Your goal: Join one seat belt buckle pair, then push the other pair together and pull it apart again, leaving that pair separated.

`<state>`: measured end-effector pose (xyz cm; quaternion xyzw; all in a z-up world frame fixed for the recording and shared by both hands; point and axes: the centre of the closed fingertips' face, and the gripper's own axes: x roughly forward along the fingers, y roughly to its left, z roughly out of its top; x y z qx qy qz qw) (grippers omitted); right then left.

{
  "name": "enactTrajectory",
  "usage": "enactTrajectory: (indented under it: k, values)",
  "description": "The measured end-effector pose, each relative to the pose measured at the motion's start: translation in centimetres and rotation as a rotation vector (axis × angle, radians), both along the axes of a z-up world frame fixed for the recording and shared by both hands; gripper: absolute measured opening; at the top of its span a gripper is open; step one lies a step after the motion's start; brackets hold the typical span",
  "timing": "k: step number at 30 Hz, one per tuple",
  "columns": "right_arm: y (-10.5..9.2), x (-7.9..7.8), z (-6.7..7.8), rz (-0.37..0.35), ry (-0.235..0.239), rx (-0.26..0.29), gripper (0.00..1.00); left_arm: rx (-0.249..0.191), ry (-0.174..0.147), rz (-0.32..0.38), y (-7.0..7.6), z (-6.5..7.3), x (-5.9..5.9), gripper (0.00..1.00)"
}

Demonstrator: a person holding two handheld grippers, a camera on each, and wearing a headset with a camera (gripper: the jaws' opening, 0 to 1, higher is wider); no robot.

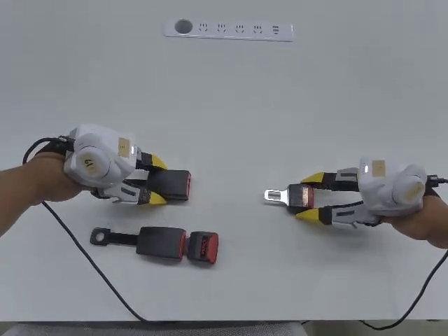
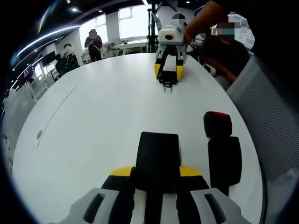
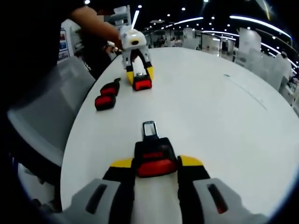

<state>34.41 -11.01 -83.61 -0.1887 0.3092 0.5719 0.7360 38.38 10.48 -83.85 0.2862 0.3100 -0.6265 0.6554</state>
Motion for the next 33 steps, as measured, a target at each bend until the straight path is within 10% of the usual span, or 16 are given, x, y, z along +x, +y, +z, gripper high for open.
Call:
enactTrajectory:
  k: [33]
  values:
    - [9.6,1.1,-0.3,-0.033,-0.017,0.128,0.35,0.001,0.009,0.022,0.1,0.2,-0.6,0.35]
